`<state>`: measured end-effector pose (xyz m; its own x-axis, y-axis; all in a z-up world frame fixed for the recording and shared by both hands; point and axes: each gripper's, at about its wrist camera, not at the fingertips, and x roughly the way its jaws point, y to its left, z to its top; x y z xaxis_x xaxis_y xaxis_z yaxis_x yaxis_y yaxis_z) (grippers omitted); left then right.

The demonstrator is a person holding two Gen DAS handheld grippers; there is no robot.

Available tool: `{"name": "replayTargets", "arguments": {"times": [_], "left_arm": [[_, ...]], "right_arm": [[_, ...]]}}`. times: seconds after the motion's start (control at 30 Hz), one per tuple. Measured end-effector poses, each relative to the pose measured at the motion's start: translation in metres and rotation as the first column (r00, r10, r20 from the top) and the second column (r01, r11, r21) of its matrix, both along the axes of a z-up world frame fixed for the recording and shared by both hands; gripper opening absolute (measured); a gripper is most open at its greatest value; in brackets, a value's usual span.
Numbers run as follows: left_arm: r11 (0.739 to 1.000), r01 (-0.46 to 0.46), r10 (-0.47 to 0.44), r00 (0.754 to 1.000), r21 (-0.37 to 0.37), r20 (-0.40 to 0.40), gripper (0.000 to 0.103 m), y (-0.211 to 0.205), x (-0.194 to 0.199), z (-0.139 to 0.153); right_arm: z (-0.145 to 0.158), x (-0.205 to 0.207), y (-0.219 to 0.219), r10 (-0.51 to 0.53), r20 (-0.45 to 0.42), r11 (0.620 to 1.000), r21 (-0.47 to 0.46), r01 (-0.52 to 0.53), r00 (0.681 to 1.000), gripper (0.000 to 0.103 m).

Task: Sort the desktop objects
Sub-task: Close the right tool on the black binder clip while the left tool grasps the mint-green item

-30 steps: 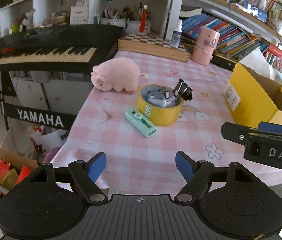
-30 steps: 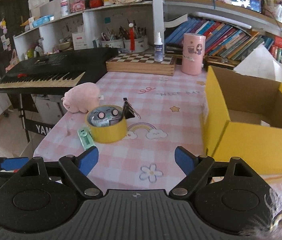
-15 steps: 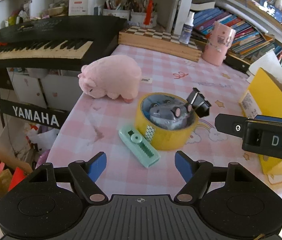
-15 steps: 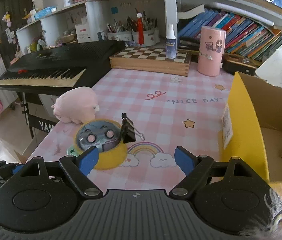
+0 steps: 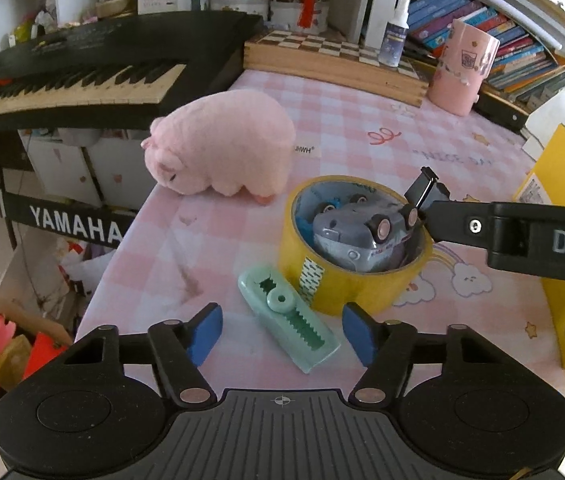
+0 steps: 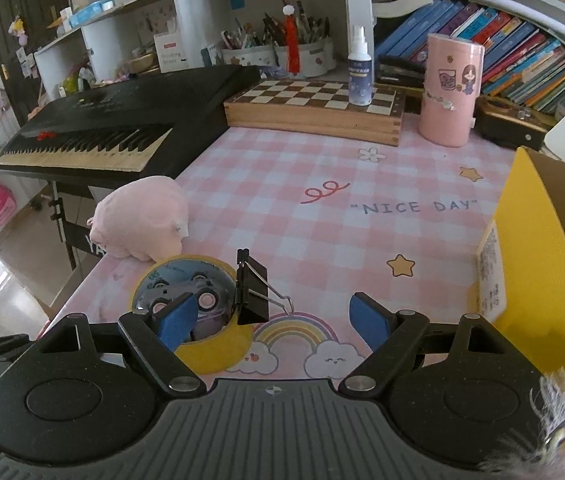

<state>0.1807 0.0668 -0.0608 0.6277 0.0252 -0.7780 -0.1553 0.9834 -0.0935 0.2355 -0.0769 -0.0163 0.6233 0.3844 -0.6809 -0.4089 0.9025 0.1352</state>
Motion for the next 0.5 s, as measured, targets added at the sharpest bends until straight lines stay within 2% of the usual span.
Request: {"name": "replayTargets", "arguments": {"times": [0.17,0.3,0.43,0.5], "left_arm": [[0.999,-0.003,0.003,1.0,0.033,0.005,0.05,-0.001,0.004,0.0],[1.0,-0.006,0.005,1.0,0.031,0.007,0.024,0.004,0.004,0.001],[1.0,-0.018,0.017,1.0,0.01,0.012,0.023,0.009,-0.001,0.006],[1.0,-0.016,0.016,0.999,-0.003,0.033,0.023,0.011,-0.004,0.012]], "right_arm": [[-0.005,0.01,0.004,0.007,-0.023,1.0,0.01,-0.007,1.0,0.083],[-0.009,0.02,0.006,0.001,-0.045,1.0,0.028,0.0,0.999,0.083],[-0.011,0.026,0.007,0.002,-0.055,0.997,0.076,0.002,0.998,0.08],[-0.01,0.029,0.007,0.007,-0.064,0.995,0.103,0.0,0.998,0.07]]}}
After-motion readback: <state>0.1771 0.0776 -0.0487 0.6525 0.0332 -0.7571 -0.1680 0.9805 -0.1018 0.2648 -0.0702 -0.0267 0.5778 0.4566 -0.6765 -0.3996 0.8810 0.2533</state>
